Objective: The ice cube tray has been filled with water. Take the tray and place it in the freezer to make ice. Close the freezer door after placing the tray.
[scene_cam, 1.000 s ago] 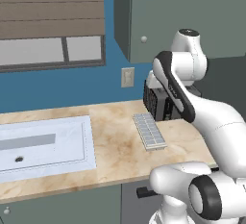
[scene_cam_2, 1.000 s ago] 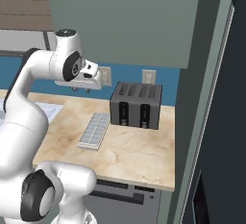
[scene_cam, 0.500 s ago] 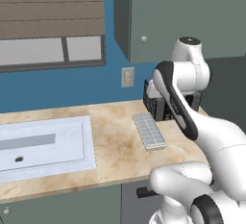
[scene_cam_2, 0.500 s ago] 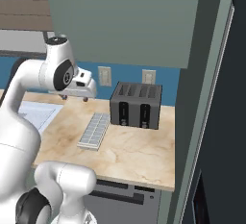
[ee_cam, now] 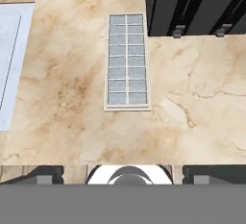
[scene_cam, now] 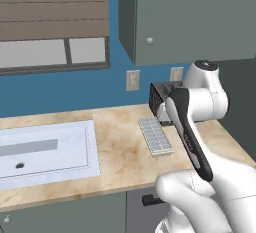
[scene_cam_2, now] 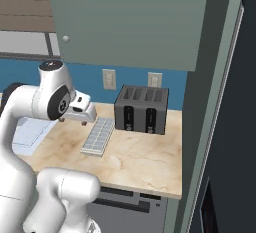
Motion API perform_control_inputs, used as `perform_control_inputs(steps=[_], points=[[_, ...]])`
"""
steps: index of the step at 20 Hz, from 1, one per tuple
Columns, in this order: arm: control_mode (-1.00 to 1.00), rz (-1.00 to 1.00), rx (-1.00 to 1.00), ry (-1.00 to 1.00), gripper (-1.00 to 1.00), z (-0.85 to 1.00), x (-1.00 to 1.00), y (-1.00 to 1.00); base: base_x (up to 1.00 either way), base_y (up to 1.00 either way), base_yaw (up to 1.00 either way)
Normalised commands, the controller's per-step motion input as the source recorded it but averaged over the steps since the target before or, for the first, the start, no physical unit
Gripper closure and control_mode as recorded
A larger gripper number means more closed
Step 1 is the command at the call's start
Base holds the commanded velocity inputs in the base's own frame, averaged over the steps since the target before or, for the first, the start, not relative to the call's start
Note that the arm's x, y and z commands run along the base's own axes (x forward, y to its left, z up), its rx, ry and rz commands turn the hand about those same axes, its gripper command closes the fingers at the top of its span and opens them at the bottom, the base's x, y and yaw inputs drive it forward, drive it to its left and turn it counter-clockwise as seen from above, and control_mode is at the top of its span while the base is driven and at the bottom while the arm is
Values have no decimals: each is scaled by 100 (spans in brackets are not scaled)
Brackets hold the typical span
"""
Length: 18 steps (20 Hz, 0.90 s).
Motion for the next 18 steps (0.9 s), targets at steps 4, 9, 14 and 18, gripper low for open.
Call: perform_control_inputs(steps=[4,9,14,18], points=[[-100,-6,7,0,-100,-14,-47,0,0,0,0],[-100,-8,12,0,-100,-13,-45,-2,0,0,0],[-100,-5,20,-2,-100,-20,-30,-21,0,0,0],[-100,-1,21,0,-100,-3,0,-25,0,0,0]])
